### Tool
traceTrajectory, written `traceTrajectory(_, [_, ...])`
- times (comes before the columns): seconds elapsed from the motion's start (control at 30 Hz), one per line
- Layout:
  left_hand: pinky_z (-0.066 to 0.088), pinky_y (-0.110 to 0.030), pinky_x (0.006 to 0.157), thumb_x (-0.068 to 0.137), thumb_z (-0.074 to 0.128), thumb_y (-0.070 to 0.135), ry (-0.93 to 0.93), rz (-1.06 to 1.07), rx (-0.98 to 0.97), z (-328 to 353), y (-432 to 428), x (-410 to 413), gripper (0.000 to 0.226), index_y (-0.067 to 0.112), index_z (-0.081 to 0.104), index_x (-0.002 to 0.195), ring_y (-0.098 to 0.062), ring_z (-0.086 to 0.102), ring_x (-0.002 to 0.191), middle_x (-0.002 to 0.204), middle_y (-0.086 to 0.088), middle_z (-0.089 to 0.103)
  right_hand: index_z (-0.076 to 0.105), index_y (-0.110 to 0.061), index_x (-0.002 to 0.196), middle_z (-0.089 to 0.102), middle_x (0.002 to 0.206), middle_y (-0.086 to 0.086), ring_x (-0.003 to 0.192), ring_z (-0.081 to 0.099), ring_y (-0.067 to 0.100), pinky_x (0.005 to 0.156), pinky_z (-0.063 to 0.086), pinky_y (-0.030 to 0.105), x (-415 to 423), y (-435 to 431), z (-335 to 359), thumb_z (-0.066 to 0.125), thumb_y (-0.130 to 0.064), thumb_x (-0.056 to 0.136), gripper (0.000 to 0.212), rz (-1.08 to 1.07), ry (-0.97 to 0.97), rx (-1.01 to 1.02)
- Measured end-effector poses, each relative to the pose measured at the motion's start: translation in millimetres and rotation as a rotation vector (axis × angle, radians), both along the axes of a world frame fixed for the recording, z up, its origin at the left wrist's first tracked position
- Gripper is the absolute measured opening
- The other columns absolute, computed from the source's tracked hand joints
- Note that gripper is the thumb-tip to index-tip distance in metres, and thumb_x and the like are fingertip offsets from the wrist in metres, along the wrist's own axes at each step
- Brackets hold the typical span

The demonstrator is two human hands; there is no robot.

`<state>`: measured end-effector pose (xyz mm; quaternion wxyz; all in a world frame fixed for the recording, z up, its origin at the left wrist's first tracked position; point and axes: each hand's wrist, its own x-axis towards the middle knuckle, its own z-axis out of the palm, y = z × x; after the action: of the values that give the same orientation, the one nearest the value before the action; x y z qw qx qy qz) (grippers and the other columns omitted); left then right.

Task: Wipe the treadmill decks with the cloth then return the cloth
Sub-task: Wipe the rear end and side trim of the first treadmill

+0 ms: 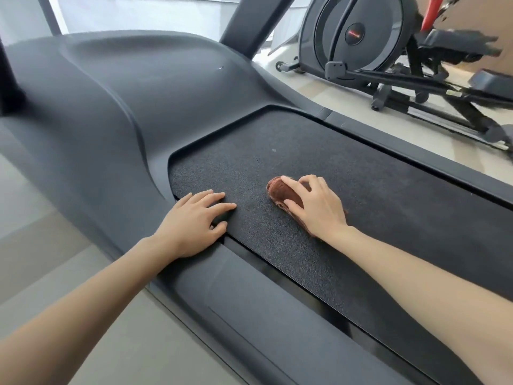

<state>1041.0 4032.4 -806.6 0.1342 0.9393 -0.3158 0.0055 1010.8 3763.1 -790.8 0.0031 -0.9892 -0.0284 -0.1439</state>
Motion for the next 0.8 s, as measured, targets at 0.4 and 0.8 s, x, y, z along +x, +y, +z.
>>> traceTrajectory(0.4, [0.004,-0.026,0.116,0.093,0.037,0.046,-0.051,0.085,0.008,-1.3,14.6,6.4,0.044,0.054,0.030,0.136,-0.005,0.013,0.142,0.152,0.019,0.023,0.039,-0.034,0.138,0.049,0.123,0.010,0.113,0.042,0.028,0.084,0.043,0.039,115.1,-16.8,-5.3,0.044,-0.043,0.095,0.044,-0.169,0.008,0.033])
traceTrajectory(0.8, [0.002,-0.035,0.118,0.077,0.016,0.059,-0.096,0.277,-0.014,1.1,10.1,13.8,0.072,0.036,0.034,0.142,-0.010,0.014,0.143,0.149,0.012,0.033,0.049,-0.020,0.131,0.049,0.127,0.014,0.122,0.042,0.031,0.093,0.041,0.043,209.0,-14.2,-2.9,0.047,-0.052,0.092,0.051,-0.252,-0.006,0.148])
